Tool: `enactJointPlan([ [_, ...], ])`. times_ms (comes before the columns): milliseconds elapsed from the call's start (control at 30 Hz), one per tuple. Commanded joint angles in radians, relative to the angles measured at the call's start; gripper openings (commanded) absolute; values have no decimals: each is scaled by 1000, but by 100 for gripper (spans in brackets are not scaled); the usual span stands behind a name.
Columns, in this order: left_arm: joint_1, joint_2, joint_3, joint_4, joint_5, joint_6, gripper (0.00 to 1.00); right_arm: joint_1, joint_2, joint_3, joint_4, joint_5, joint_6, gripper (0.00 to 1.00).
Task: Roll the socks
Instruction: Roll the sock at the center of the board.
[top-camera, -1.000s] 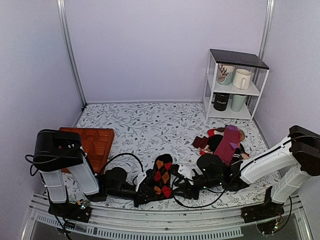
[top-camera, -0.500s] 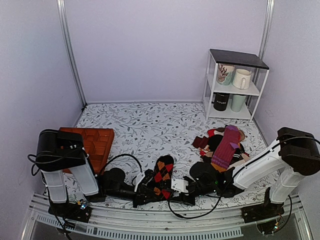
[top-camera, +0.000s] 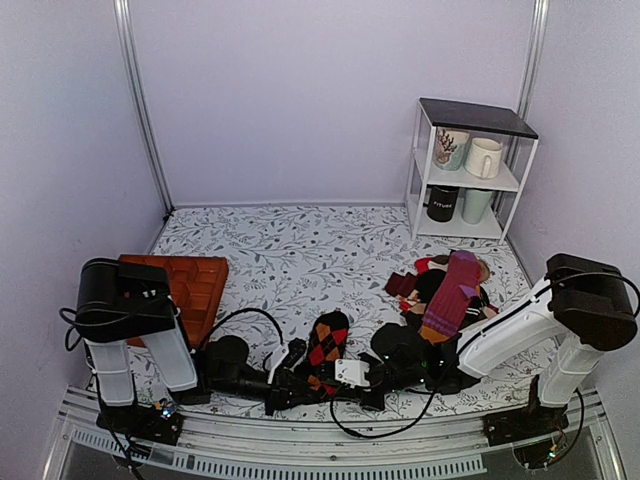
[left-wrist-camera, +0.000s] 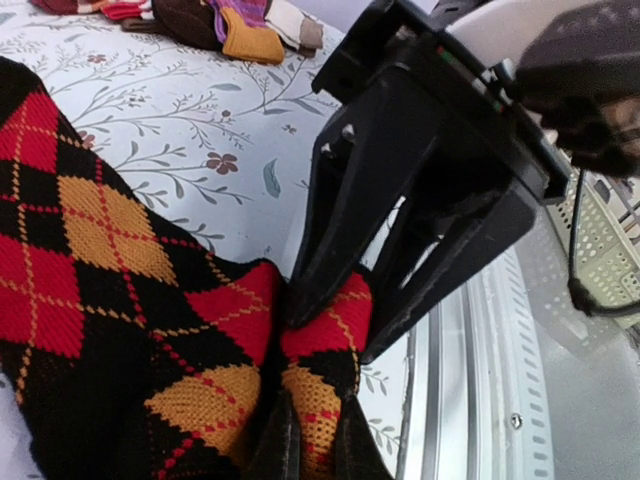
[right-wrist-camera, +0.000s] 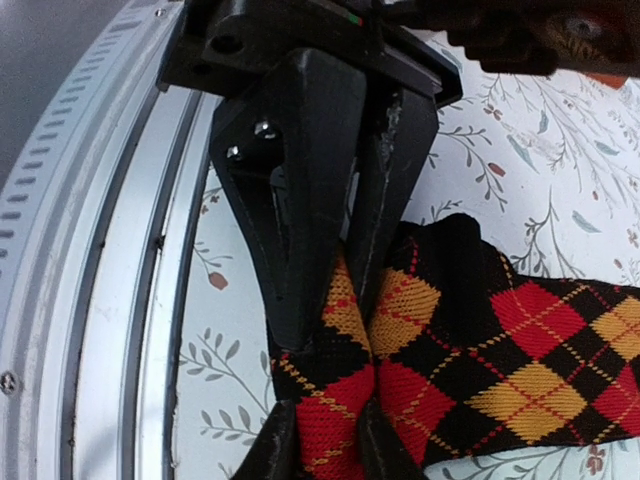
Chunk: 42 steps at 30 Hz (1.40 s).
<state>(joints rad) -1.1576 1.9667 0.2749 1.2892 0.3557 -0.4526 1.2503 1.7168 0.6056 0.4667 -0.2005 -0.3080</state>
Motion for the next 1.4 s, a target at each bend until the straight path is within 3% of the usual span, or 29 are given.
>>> enactJointPlan([
  [0, -5, 105, -41, -352, 46, -31, 0, 9, 56, 43, -54, -48, 34, 12],
  [67, -5, 98, -38, -352, 44, -26, 0, 8, 67, 61, -88, -54, 69, 5],
  [133, -4, 71, -40, -360, 28, -13, 10, 8, 74, 62, -114, -71, 118, 4],
  [200, -5, 17, -39, -392, -13, 14, 13, 8, 74, 48, -123, -87, 188, 3],
  [333, -6, -180, -8, -525, -119, 113, 15, -2, 75, 9, -139, -109, 293, 3],
  [433, -15, -313, 16, -616, -191, 217, 32, -27, 88, 5, -173, -163, 374, 3],
  [700, -88, -553, 5, -623, -351, 447, 34, -153, 158, 42, -281, -363, 478, 3],
  [933, -108, -486, 11, -561, -326, 512, 36, -203, 248, 87, -345, -459, 536, 3],
  [1367, -119, -343, 49, -487, -289, 534, 39, -225, 264, 97, -387, -465, 552, 4],
])
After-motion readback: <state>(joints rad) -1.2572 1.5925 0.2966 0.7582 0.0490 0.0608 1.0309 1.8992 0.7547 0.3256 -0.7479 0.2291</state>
